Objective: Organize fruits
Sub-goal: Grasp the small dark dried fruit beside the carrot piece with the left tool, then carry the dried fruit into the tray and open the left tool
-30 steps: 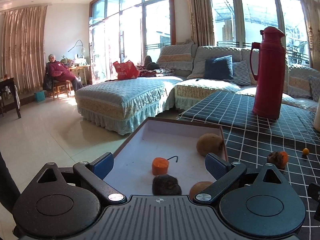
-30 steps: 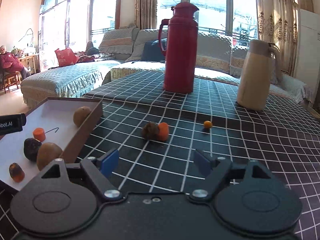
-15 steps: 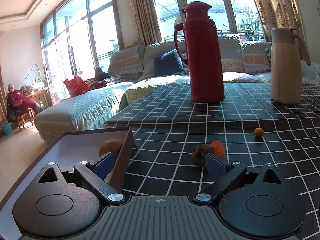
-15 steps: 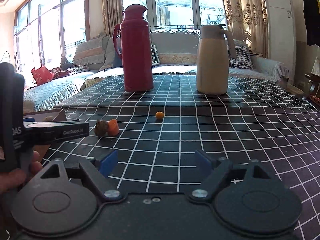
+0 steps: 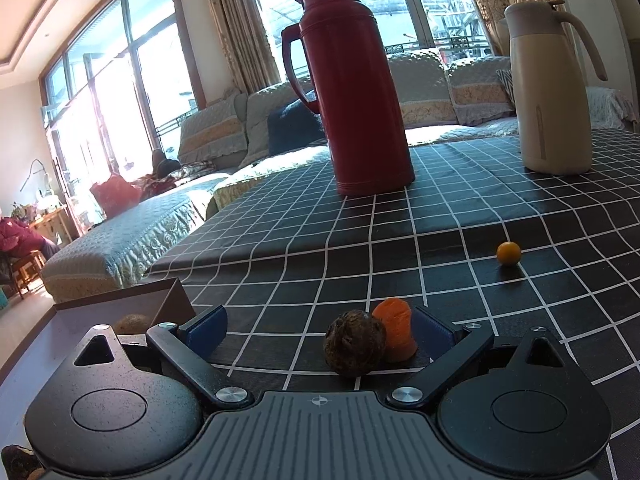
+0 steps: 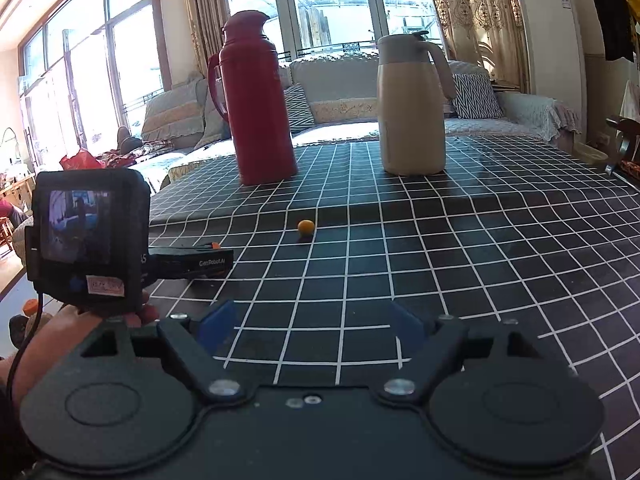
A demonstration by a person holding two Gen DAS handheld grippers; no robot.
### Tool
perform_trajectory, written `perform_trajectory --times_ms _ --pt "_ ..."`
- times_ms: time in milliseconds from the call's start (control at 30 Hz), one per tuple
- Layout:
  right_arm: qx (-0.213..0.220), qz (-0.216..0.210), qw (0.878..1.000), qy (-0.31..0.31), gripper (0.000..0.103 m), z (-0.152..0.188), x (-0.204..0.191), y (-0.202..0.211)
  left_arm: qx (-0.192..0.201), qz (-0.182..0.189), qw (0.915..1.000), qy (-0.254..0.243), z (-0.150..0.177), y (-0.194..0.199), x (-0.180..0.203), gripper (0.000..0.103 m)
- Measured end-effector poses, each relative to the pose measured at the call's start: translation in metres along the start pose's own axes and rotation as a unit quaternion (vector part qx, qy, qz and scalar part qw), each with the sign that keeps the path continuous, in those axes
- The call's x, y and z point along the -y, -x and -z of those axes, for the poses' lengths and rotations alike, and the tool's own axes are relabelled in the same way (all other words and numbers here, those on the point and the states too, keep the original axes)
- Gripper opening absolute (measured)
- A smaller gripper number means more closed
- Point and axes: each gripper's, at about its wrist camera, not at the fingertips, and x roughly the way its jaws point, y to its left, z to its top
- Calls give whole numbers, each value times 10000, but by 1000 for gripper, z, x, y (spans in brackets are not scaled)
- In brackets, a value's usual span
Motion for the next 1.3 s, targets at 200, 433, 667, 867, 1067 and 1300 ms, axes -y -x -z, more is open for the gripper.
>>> perform_trajectory --times_ms 200,433,667,867,1067,1300 --pt "-53 -10 10000 20 84 3 0 2 -190 49 9996 213 -6 -11 1 97" --pt "-67 -21 10000 11 85 4 -2 1 -591 124 9977 315 -6 -19 1 42" --pt "-76 -48 9999 -105 85 3 2 1 -580 -113 9974 424 -3 -11 1 34" --pt "-66 -68 9999 -116 85 2 1 1 -516 -107 9970 570 0 5 -10 34" --pt "-118 -100 9998 -130 85 3 -1 0 -654 28 9949 767 -6 19 -31 34" --pt "-145 -89 9997 -180 85 4 0 1 -764 -52 9933 868 -4 34 -52 34"
